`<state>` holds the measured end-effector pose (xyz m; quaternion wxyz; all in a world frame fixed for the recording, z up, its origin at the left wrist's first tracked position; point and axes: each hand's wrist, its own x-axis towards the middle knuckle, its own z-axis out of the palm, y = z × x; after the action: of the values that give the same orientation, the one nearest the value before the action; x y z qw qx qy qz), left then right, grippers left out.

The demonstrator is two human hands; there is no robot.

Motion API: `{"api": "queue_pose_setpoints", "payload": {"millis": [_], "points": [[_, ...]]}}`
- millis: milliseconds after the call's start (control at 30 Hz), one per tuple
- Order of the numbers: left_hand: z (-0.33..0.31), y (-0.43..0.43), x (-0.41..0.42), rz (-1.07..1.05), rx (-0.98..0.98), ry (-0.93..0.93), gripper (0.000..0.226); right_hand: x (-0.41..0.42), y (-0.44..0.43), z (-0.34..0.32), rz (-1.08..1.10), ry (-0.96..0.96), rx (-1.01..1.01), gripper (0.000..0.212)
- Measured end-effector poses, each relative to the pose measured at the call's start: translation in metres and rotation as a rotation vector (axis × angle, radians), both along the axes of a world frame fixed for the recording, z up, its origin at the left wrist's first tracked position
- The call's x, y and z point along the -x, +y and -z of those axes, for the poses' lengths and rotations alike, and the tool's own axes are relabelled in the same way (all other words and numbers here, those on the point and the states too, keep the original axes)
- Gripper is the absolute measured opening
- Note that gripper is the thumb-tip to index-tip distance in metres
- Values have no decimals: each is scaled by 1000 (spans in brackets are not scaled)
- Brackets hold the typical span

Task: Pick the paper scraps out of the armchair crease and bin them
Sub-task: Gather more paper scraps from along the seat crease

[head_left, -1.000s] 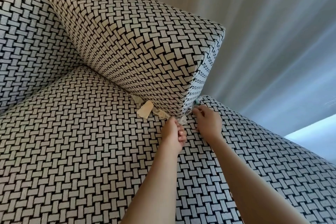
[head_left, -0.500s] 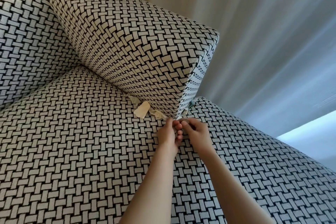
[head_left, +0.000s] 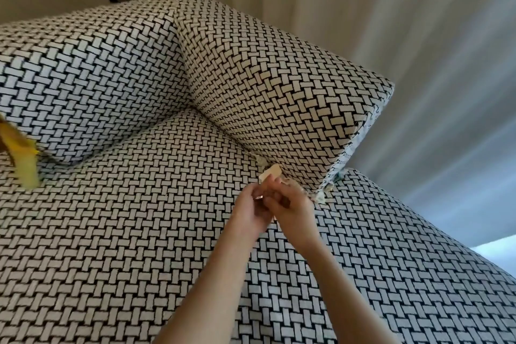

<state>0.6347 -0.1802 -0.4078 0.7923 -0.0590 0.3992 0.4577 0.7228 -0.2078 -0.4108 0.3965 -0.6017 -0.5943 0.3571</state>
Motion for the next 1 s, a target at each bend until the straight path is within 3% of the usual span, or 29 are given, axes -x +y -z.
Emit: {"api": "queue_pose_setpoints", "payload": {"millis": [100,233,300,400,533,733,900,1000], "points": [[-18,3,43,-101,-66,55,40,34,8,-17,126,234,57,27],[-35,10,93,-244,-176,126,36,104,18,-26,241,993,419,25],[-40,11,109,-307,-221,217,31,137,22,-35,169,1199,554,30],[-44,14,143,-395,-267,394,21,186,30,-47,208,1245,614,33],[-40,15,197,-489,-351,695,27,244,36,-54,172,1318,648,29],[-42,11,272,-533,-418,893,26,323,45,-43,40,1395,794,26],[-44,19,319,-559,-486,893,38,375,54,-37,-35,1472,860,33],[-43,30,339,-751,-398,685,23,392,61,-38,37,1413,861,31]]}}
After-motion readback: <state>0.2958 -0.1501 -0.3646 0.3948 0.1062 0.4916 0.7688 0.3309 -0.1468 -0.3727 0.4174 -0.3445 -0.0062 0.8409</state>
